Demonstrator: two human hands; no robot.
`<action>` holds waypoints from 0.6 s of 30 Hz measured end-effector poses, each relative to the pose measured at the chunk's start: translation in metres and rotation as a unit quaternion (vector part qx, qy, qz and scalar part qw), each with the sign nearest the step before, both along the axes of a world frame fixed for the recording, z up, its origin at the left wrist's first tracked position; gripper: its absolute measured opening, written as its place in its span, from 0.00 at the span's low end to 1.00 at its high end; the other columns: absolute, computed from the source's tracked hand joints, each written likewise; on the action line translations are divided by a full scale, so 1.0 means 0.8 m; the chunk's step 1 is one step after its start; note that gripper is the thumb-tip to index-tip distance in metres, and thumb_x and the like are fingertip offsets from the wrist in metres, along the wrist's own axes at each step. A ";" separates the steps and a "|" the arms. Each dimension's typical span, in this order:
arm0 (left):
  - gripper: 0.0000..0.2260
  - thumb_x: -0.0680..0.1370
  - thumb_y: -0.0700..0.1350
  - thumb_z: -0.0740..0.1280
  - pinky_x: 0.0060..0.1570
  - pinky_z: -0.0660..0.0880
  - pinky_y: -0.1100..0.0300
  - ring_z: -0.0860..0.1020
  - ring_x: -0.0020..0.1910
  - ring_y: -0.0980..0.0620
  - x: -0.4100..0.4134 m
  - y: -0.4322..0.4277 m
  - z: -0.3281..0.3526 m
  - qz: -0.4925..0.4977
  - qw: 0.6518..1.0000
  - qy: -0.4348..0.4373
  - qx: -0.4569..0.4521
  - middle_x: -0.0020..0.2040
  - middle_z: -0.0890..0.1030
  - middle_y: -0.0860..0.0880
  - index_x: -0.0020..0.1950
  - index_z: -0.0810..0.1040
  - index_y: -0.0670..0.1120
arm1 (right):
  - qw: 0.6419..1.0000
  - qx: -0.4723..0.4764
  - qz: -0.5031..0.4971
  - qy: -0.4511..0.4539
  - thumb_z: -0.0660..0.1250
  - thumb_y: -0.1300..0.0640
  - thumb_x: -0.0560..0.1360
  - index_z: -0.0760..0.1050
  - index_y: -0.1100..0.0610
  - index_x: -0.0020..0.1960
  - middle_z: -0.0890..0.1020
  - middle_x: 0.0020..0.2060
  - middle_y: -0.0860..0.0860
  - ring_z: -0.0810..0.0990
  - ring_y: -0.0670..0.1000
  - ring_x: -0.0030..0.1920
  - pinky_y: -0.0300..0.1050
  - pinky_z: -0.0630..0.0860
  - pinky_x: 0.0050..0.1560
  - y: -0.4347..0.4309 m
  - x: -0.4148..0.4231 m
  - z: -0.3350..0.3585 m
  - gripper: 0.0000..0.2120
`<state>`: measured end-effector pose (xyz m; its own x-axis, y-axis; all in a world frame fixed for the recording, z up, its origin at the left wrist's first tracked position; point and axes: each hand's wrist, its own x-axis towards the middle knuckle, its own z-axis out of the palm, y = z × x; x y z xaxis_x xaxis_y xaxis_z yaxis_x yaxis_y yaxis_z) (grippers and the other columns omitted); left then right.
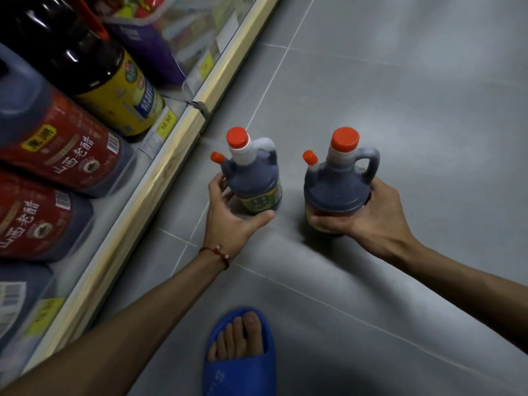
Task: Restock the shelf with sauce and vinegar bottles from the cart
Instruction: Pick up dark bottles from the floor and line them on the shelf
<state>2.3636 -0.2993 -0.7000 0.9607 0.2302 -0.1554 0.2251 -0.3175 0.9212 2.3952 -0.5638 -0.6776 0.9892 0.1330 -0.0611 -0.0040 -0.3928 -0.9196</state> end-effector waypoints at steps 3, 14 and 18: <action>0.46 0.63 0.50 0.85 0.69 0.73 0.53 0.72 0.69 0.56 0.024 -0.001 0.005 -0.012 0.999 0.002 0.046 0.69 0.71 0.59 0.74 0.61 0.56 | 1.000 -0.012 -0.005 0.008 0.86 0.44 0.57 0.75 0.53 0.69 0.84 0.55 0.43 0.84 0.44 0.53 0.48 0.83 0.58 0.004 0.000 -0.003 0.43; 0.44 0.60 0.61 0.82 0.64 0.78 0.53 0.79 0.62 0.54 0.034 -0.012 0.013 0.015 0.995 -0.007 0.102 0.62 0.79 0.55 0.71 0.71 0.48 | 1.000 -0.008 -0.006 0.024 0.84 0.38 0.56 0.74 0.46 0.65 0.83 0.54 0.38 0.83 0.39 0.53 0.39 0.81 0.56 0.013 0.000 -0.002 0.41; 0.45 0.60 0.64 0.80 0.62 0.80 0.51 0.80 0.61 0.56 0.009 -0.020 0.040 0.022 0.996 0.005 0.086 0.63 0.80 0.54 0.71 0.71 0.47 | 0.999 -0.013 -0.007 0.035 0.86 0.42 0.57 0.76 0.48 0.65 0.84 0.54 0.40 0.84 0.41 0.53 0.41 0.82 0.56 0.009 0.001 0.024 0.40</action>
